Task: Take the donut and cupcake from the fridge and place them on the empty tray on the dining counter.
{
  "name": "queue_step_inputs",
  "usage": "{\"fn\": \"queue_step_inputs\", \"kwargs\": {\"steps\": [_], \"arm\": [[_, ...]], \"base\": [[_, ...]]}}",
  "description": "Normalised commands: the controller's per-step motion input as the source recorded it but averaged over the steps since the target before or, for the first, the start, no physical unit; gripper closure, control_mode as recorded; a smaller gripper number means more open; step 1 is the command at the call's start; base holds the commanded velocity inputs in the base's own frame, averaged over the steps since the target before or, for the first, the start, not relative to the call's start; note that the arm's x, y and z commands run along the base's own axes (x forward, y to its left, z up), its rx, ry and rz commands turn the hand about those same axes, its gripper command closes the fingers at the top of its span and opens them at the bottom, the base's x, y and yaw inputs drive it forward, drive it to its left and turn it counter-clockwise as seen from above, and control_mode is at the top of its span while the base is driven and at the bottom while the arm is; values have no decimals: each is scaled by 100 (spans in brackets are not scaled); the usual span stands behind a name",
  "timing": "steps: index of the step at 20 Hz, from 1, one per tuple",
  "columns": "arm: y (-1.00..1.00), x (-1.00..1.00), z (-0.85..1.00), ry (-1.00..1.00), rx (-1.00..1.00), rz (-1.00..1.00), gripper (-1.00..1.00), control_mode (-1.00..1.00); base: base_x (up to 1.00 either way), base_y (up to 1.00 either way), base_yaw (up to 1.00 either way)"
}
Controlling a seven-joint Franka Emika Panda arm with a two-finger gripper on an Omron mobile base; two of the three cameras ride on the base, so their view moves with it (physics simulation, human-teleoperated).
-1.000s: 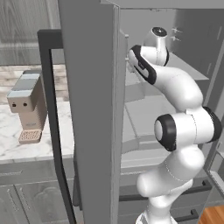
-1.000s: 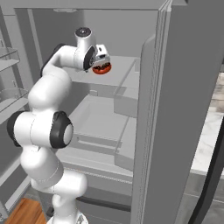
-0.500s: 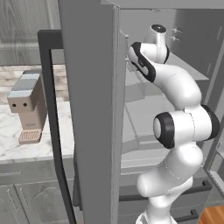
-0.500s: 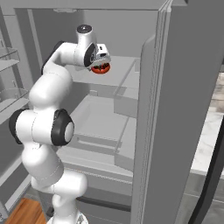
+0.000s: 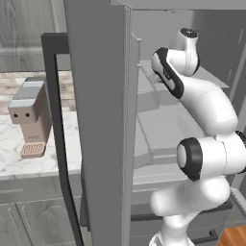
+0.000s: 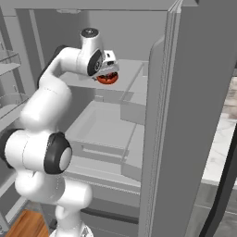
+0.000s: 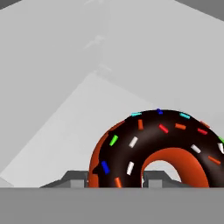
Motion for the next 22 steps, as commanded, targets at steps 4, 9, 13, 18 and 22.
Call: {"fn": "queue_step_inputs", "kwargs": {"steps": [4,9,13,18,22], "arm": [[-57,-100,-2,-32,6,0,100,-100],[-18,-100,-1,-24,2,2,100,-100],[0,-100,-18,-11,0,7,100,-100],[0,-94,-33,0,0,5,100,-100],[0,-72,-22,0,0,4,100,100]], "base": [[0,0,0],[0,0,0],[0,0,0],[0,0,0],[-25,0,1]]}}
